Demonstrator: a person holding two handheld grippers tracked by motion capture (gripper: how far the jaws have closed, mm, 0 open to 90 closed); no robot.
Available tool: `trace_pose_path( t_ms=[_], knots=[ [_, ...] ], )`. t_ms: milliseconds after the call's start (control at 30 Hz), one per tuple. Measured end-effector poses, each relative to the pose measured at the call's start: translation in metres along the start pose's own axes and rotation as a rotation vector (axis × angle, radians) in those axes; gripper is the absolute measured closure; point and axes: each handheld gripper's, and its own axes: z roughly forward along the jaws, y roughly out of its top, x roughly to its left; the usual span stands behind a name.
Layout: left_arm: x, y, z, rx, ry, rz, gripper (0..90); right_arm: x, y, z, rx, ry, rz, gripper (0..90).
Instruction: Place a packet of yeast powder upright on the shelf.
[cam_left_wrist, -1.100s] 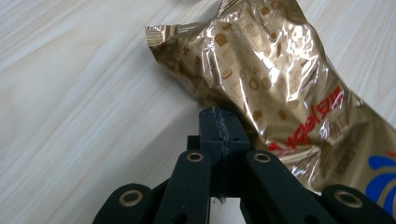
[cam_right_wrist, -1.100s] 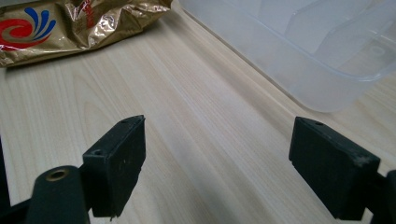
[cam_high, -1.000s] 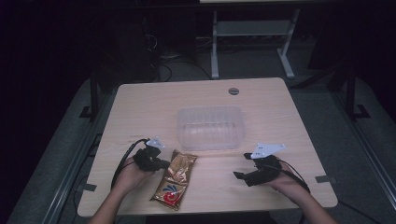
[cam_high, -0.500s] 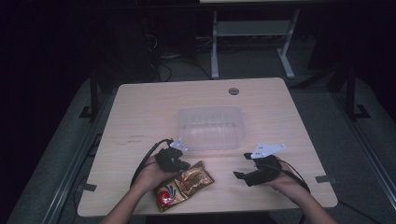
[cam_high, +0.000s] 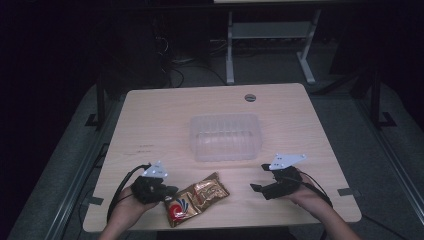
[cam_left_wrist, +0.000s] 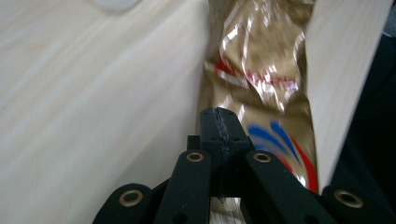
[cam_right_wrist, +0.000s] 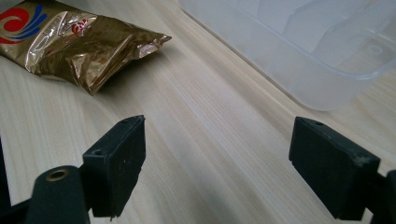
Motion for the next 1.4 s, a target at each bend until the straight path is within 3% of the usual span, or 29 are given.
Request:
trace_pose_path(
  t_ms=[233, 433, 567, 933, 1167, 1233, 1400],
  knots=[
    [0.002, -0.028, -0.006, 0.057, -0.001, -0.042, 90.0, 0.001, 0.0, 0.001, 0.0, 0.003, 0.0, 18.1],
    [-0.001, -0.024, 0.003, 0.066, -0.017, -0.033, 90.0, 0.001, 0.0, 0.001, -0.002, 0.007, 0.004, 18.1],
    [-0.005, -0.015, 0.012, 0.069, -0.031, -0.013, 90.0, 0.002, 0.0, 0.001, -0.004, 0.009, -0.006, 18.3],
    [-0.017, 0.018, 0.042, 0.063, -0.08, 0.043, 90.0, 0.002, 0.005, -0.003, -0.004, 0.028, 0.073, 16.1],
    [-0.031, 0.044, 0.064, 0.065, -0.098, 0.112, 90.0, -0.002, 0.004, 0.003, 0.031, 0.034, 0.11, 15.2],
    [-0.032, 0.051, 0.065, 0.057, -0.1, 0.126, 89.9, -0.004, 0.005, 0.004, 0.033, 0.028, 0.138, 15.1],
    [-0.044, 0.066, 0.062, 0.015, -0.117, 0.161, 89.9, -0.01, 0.005, 0.005, 0.027, 0.016, 0.154, 14.9]
  ],
)
